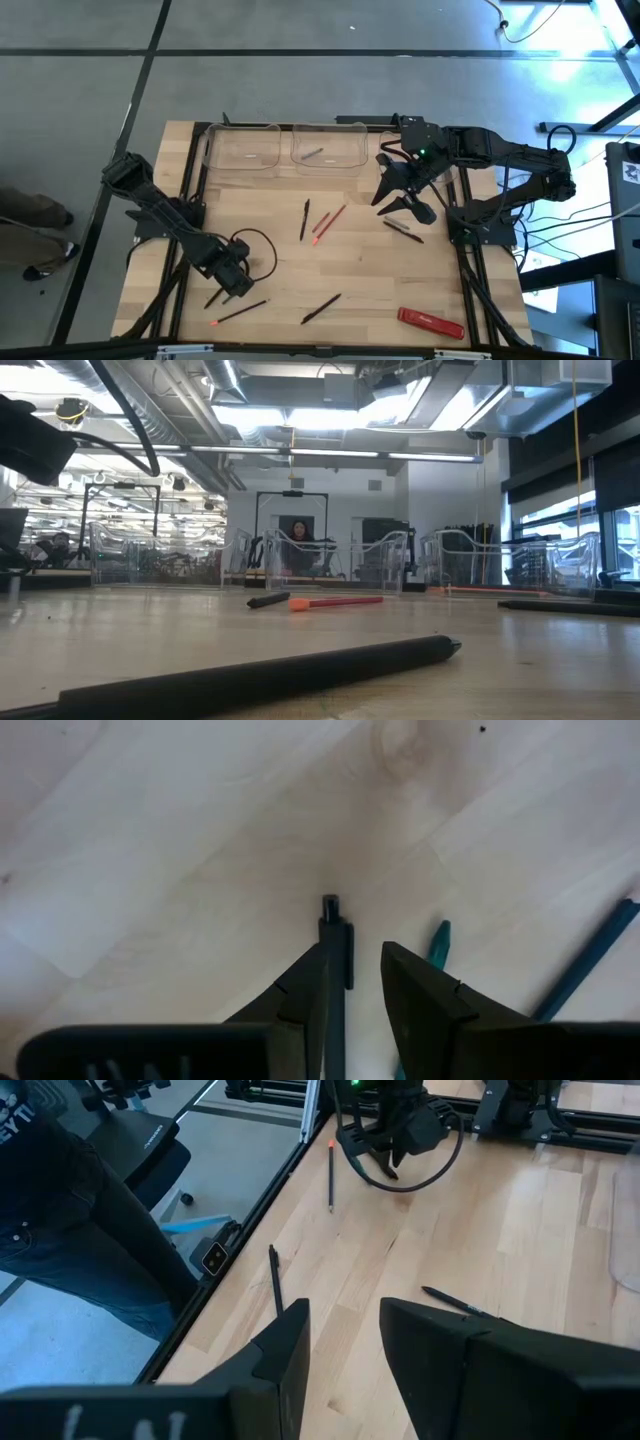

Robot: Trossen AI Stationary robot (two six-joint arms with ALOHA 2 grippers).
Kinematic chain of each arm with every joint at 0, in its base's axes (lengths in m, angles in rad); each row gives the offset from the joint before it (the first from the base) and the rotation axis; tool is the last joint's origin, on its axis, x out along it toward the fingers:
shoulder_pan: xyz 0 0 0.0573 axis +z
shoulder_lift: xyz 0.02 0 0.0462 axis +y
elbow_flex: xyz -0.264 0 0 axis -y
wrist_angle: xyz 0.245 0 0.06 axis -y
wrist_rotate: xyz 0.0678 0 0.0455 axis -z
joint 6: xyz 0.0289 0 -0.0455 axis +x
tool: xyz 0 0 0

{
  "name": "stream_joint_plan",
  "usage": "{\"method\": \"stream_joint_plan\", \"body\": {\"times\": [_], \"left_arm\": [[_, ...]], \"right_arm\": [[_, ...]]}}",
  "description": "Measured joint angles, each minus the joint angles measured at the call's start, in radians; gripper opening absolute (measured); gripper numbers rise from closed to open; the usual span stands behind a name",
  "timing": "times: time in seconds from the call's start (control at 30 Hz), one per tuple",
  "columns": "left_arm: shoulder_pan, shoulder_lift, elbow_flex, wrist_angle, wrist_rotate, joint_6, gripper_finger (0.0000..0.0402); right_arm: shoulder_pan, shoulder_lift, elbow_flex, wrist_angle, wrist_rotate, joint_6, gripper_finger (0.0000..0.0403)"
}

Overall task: Sort crayons/erasers/pens/pencils in bins
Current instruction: Put the black pen into the left transparent bin

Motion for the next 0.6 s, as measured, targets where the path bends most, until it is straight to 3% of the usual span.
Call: {"method": "stream_joint_plan", "body": {"times": [0.6], "left_arm": [[-0.008,0.138,0.007,0.048,0.017,0.026,0.0084]], "right_arm": [[0.000,0.000,0.000,-0.005,0.000,0.000,0.0126]]}}
